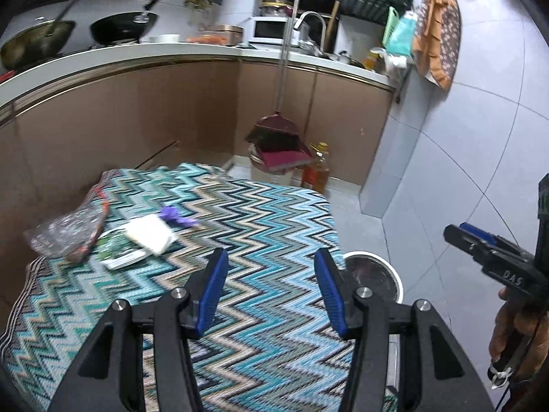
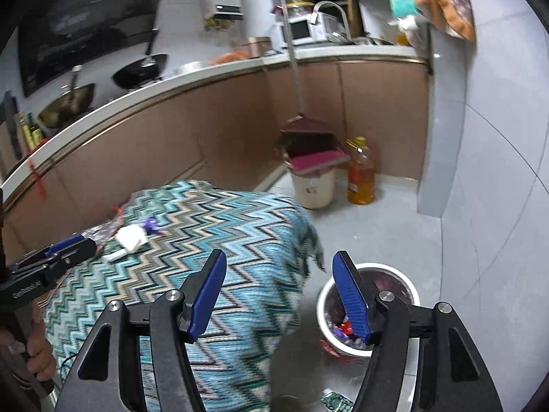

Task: Collect trash
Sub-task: 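Move both open grippers back to the blanket, then grasp green snack bag with left gripper while right grasps white tissue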

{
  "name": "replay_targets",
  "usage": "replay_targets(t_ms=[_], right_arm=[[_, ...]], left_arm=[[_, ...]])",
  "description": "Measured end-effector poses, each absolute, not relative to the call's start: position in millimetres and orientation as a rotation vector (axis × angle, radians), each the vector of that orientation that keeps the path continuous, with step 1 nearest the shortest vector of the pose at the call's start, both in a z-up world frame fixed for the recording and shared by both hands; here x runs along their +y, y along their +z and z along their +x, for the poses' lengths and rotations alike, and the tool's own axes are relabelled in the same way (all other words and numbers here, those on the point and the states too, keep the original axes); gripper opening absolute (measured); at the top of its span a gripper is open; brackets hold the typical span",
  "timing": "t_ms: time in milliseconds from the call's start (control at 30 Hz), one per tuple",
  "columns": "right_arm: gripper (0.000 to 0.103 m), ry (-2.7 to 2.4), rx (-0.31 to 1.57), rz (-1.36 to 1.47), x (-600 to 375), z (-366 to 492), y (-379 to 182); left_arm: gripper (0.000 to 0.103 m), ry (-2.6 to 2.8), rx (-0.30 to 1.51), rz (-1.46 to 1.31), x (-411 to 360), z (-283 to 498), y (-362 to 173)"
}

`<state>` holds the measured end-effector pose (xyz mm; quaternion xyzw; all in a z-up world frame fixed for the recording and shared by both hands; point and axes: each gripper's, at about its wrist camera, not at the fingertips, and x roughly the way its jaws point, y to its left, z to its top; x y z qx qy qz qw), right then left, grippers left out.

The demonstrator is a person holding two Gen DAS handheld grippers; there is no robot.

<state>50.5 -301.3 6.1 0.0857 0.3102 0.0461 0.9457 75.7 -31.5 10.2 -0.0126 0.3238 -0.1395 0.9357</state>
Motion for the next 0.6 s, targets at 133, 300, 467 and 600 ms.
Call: replay_targets(t_ms=[133,300,467,600], right_arm=[[0.064,0.141,0.613,0.153,-275.4,42.9,19.7],[0.067,0.198,0.603,0.130,-246.0,43.3,32.7],[0.067,0.245,0.617,0.102,-217.1,56.9,34.9],[0.067,0.286,0.636,0.081,-191.1,77.7,30.6]], left_arm=[[0.050,-0.245,0.651,-0.056,4.8,61.4,11.0],[0.050,-0.191,0.648,-0.085,52.6,54.3,6.5],[0.050,-0.133,0.671,-0.131,112.5,58.9,-8.1],[0.050,-0.100,0.710,-0.159,151.3,72.4,-27.9]])
